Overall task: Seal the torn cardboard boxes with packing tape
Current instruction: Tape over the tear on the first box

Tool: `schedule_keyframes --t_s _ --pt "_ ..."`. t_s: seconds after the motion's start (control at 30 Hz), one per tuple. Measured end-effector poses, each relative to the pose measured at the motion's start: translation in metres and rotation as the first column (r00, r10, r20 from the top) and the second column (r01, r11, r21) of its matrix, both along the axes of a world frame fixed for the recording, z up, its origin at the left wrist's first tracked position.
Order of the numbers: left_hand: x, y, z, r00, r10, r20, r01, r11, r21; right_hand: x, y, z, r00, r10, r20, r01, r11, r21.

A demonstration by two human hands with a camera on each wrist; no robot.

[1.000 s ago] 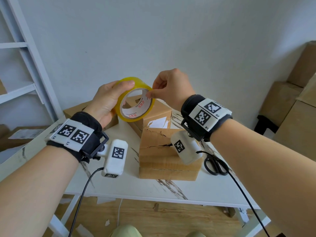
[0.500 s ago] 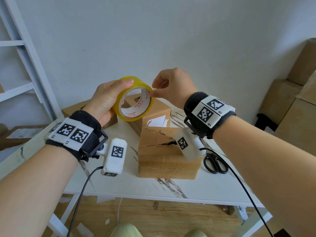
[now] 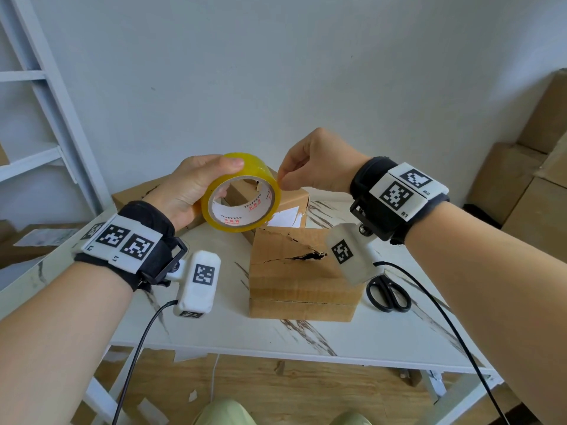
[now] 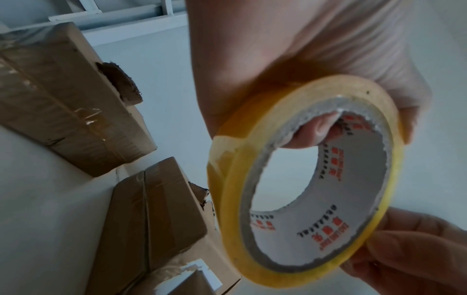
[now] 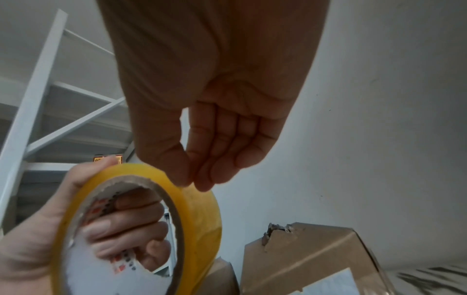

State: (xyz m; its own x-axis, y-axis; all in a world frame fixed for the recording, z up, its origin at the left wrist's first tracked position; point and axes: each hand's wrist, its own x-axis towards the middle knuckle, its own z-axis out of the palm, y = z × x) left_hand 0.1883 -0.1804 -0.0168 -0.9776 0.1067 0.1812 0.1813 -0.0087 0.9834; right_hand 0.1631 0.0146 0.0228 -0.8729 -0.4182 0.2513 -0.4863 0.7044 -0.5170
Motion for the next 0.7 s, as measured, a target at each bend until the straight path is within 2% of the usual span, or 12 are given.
schedule_keyframes --t_s 0.17,0.37,0.47,0.6,0.7 --pt "-0.0028 -0.003 -0.0047 1.0 -0.006 -0.017 0.006 1.0 0.012 0.0014 0.0007 -0.0029 1.0 0.023 -0.013 -0.023 0.999 -0.034" --pt "-0.0028 -0.0001 -0.0068 0.999 -0.031 -0.033 0.032 0.999 0.034 0.001 -0.0013 -0.001 0.997 0.044 -0.057 -0.041 0.998 0.043" --pt "-0.003 0.0021 -0.0039 0.999 0.001 -0.036 0.001 0.998 0.063 0.0017 -0.0037 -0.0023 0.995 0.043 -0.085 -0.037 0.997 0.066" --pt "-0.0048 0.0043 -0.0017 0.996 0.062 -0.059 -0.06 0.998 0.037 0.0033 -0.0034 -0.0047 0.999 0.042 -0.019 -0.04 0.994 0.104" --pt "-0.0059 0.0048 0.0009 0.984 0.152 -0.09 -0.148 0.988 0.051 0.004 -0.0062 -0.005 0.999 0.047 -0.011 -0.046 0.998 0.035"
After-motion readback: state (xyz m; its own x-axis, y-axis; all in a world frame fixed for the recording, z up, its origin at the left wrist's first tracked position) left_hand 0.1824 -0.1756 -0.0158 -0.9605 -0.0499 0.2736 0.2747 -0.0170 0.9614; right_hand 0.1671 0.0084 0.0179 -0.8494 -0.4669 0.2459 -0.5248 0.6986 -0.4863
